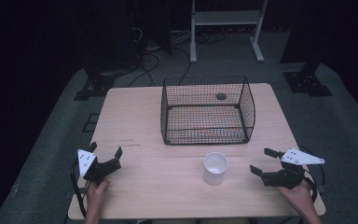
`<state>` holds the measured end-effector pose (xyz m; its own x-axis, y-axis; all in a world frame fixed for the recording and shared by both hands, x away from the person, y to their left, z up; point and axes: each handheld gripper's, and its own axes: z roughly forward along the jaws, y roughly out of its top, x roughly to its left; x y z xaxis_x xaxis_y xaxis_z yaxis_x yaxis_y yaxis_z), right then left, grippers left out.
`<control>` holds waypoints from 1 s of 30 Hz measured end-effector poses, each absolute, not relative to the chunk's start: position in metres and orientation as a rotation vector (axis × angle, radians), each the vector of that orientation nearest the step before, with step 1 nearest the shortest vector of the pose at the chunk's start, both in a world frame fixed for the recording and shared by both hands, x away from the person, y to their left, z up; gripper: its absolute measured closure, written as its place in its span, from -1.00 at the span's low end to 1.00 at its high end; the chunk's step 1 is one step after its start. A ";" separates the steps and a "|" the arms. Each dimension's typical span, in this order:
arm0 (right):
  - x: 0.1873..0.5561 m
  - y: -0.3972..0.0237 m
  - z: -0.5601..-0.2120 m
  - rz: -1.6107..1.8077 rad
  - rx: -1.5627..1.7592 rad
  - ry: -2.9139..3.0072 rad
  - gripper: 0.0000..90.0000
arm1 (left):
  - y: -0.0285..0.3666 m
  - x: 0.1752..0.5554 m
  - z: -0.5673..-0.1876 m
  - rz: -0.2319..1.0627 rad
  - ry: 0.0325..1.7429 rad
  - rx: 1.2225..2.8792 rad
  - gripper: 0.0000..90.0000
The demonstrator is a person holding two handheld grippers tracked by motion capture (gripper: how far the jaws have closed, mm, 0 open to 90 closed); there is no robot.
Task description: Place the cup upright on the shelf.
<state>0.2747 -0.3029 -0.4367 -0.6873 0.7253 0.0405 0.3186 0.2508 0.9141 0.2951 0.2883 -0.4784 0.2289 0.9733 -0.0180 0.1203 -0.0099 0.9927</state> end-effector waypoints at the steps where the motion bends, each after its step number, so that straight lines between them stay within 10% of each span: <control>1: 0.275 -0.303 -0.437 1.420 0.953 2.139 -0.77 | 0.288 0.295 -0.478 0.973 1.123 1.394 -1.00; 30: 0.277 -0.260 -0.425 1.496 0.776 2.284 -0.82 | 0.289 0.295 -0.478 0.972 1.125 1.391 -1.00</control>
<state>0.2772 -0.2595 -0.4248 -0.8085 0.5869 0.0418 0.2728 0.3109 0.9104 0.2953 0.2888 -0.4783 0.2276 0.9735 -0.0209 0.1199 -0.0068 0.9928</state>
